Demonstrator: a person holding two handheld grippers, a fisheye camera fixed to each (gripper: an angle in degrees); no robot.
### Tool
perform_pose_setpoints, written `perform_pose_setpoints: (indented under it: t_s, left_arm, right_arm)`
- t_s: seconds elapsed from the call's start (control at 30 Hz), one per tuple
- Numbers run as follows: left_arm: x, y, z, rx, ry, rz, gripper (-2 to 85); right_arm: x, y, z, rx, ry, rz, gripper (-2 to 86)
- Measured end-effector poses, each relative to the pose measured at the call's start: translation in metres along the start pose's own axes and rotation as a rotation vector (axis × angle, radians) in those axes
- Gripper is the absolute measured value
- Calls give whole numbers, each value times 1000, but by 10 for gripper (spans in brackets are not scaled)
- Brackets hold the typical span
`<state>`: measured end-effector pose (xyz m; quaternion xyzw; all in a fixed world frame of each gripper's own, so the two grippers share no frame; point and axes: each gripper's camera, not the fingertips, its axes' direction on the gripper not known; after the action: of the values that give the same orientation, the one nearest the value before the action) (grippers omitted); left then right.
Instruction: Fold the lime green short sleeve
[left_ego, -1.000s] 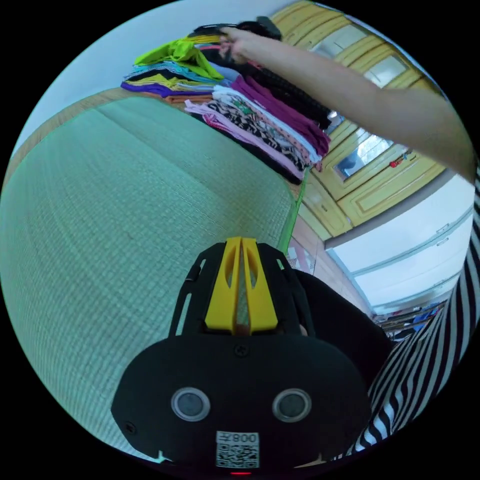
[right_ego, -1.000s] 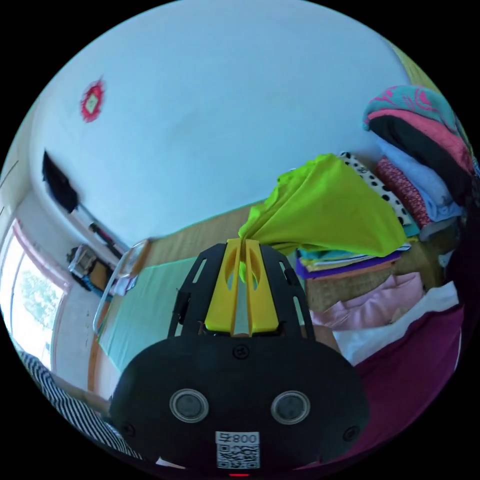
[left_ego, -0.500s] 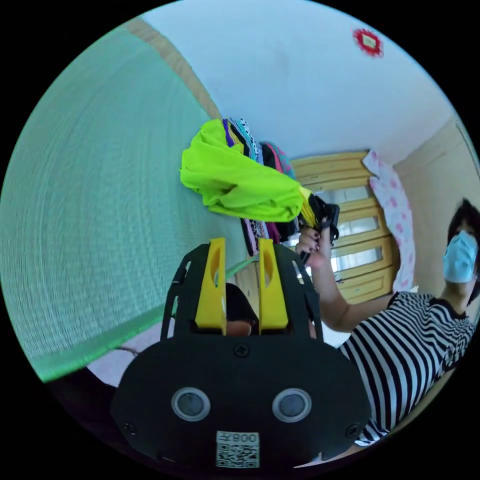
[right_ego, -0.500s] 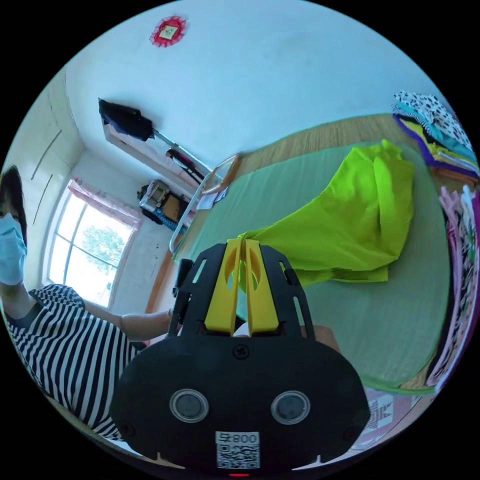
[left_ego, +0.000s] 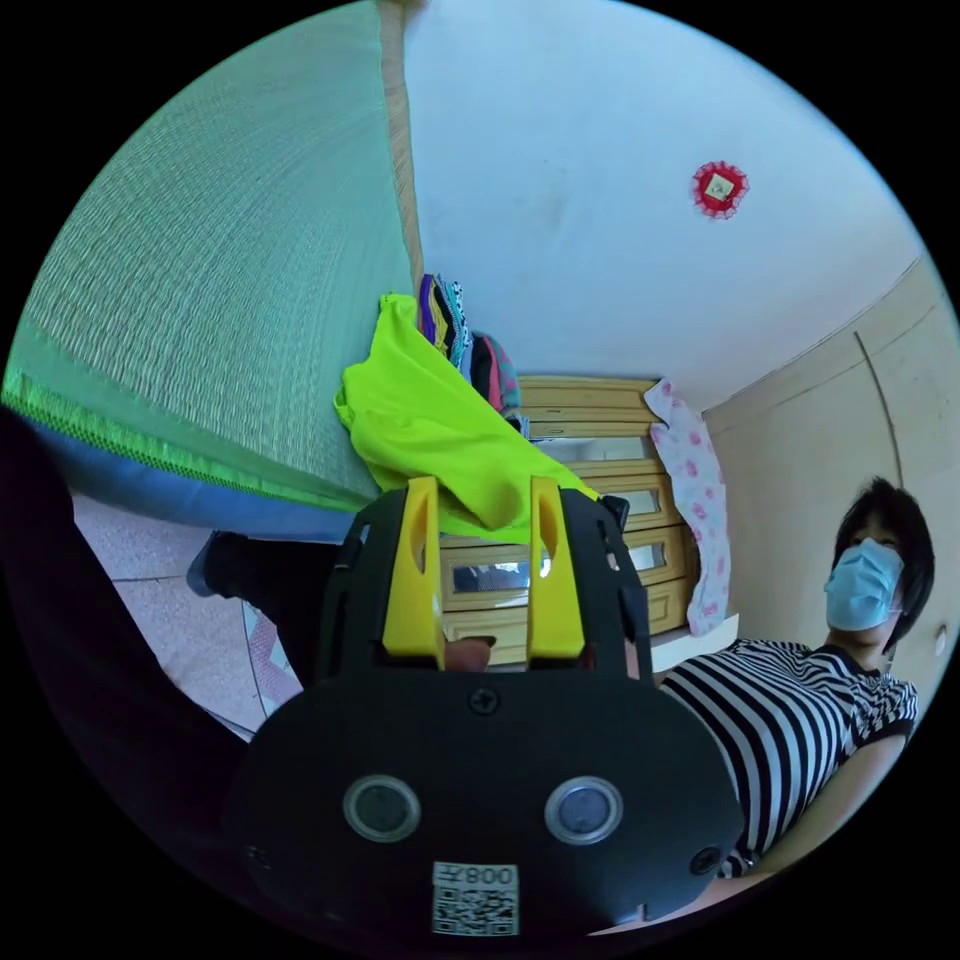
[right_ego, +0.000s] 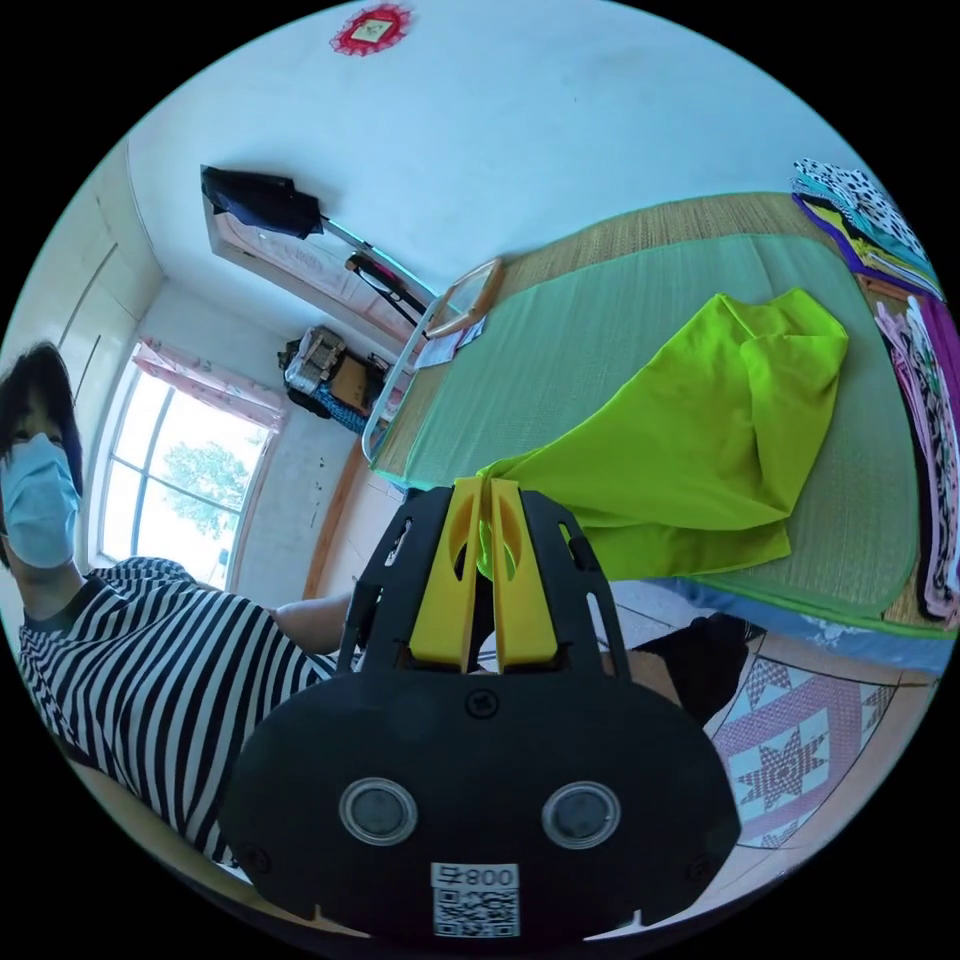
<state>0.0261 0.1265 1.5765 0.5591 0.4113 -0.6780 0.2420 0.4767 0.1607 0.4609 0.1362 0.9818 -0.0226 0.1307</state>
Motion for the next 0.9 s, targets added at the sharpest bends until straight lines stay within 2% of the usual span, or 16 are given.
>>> perform_pose_setpoints:
  t_s: [0.2, 0.47, 0.63, 0.9]
  left_arm:
    - [2, 19, 6, -92, 16, 3, 26]
    - [47, 47, 19, -173, -6, 143, 5]
    - [79, 71, 49, -314, -72, 259, 4]
    - [114, 110, 97, -481, -211, 409, 4]
  right_arm:
    - [-24, 41, -25, 37, -2, 55, 13]
    - [-25, 106, -71, 35, 214, 182, 29]
    - [-57, 115, -84, 81, 168, 122, 69]
    - [-95, 69, -45, -13, 53, 45, 97]
